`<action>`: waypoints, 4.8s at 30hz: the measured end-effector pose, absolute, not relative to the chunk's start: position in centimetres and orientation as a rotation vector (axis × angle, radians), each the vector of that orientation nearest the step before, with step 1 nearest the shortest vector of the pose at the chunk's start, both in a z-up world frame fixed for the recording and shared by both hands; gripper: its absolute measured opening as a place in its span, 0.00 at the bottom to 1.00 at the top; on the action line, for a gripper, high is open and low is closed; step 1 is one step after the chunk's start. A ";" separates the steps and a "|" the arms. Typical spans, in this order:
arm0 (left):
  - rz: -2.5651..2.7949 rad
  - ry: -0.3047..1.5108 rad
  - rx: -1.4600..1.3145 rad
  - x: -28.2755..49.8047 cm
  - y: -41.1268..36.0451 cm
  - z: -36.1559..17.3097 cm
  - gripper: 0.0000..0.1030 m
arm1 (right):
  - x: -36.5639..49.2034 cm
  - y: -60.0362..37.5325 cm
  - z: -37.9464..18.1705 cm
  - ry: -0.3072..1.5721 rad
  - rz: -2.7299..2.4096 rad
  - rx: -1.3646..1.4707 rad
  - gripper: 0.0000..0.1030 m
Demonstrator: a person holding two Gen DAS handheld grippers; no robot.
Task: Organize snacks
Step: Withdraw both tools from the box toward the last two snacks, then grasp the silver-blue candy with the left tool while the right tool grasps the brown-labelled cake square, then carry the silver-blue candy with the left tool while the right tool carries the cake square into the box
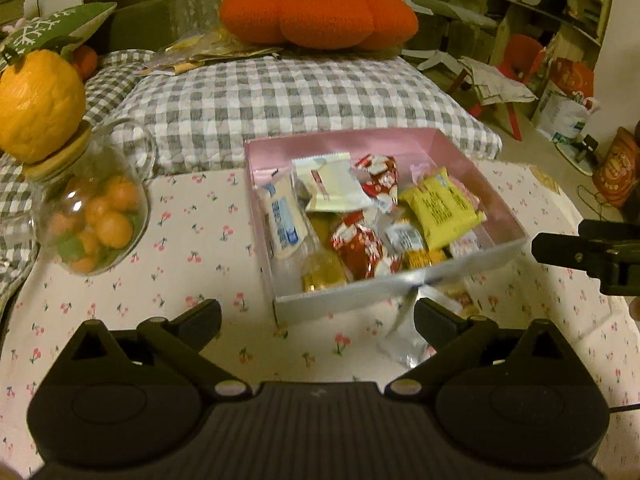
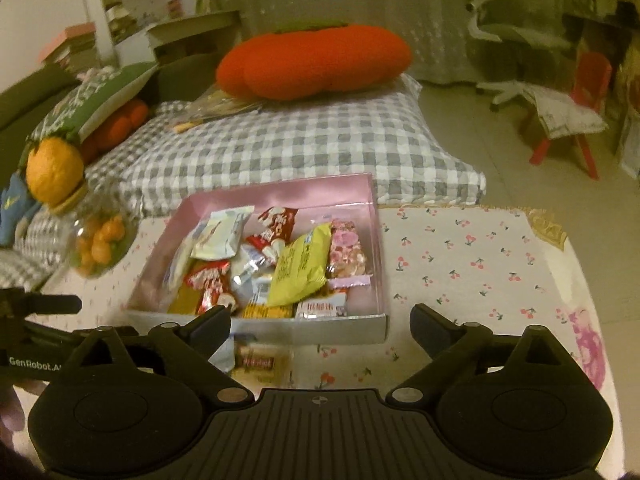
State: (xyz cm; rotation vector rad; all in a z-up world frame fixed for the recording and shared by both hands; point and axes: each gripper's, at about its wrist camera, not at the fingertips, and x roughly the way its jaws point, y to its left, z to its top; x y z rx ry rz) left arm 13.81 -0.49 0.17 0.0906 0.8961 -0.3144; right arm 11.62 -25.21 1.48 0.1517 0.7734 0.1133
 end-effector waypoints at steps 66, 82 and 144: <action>-0.506 0.901 -0.085 12.3 0.2 -6.1 0.16 | 10.0 -21.1 -6.7 0.879 0.224 -0.074 0.98; -0.480 0.877 -0.012 12.1 0.9 -6.3 0.58 | 13.0 -19.0 -7.1 0.846 0.308 -0.128 0.98; -0.523 0.872 -0.220 12.8 0.9 -2.6 0.12 | 13.6 -23.3 -3.3 0.963 0.324 0.155 0.36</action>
